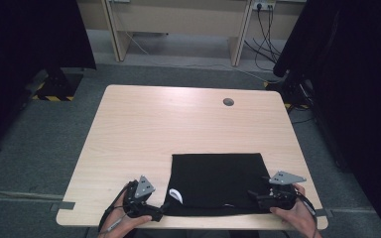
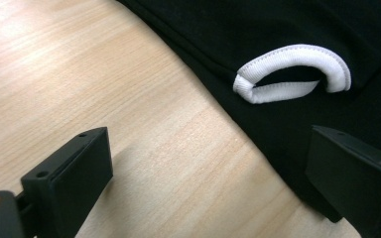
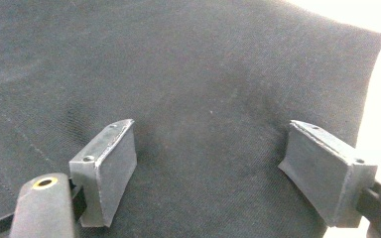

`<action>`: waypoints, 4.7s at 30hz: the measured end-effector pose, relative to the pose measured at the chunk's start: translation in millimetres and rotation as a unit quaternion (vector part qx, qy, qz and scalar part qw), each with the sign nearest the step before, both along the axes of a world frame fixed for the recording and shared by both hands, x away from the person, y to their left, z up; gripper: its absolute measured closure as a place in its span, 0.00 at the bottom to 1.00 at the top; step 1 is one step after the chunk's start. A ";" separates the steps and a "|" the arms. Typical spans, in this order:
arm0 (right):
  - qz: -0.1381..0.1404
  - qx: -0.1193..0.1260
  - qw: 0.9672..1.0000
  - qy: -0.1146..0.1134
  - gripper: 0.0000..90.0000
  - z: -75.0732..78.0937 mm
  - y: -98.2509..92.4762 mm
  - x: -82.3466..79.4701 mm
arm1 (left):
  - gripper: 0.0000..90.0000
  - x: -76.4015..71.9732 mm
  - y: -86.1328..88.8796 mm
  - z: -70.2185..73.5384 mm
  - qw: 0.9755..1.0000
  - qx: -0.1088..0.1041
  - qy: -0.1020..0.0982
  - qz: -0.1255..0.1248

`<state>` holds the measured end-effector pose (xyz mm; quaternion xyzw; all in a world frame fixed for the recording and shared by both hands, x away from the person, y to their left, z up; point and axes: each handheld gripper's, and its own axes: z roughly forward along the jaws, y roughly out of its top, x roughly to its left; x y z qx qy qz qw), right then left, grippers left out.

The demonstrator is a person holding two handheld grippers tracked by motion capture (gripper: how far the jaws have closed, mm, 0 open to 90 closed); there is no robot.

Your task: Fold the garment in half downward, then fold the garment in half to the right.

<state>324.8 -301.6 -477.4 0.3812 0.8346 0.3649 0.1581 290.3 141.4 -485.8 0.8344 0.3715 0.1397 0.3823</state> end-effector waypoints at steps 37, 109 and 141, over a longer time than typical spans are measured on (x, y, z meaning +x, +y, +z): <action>-0.014 -0.001 1.000 0.000 0.24 0.4 -22.3 -0.9 | 0.02 -13.6 -10.5 -3.0 0.999 0.007 -0.025 -0.030; -0.024 0.016 1.000 -0.002 0.29 29.4 -8.9 -9.8 | 0.78 13.0 -86.7 4.2 0.992 -0.005 -0.043 -0.121; 0.096 0.027 0.995 -0.005 0.33 48.2 129.8 70.2 | 0.78 16.1 -84.4 4.3 0.991 -0.014 -0.033 -0.125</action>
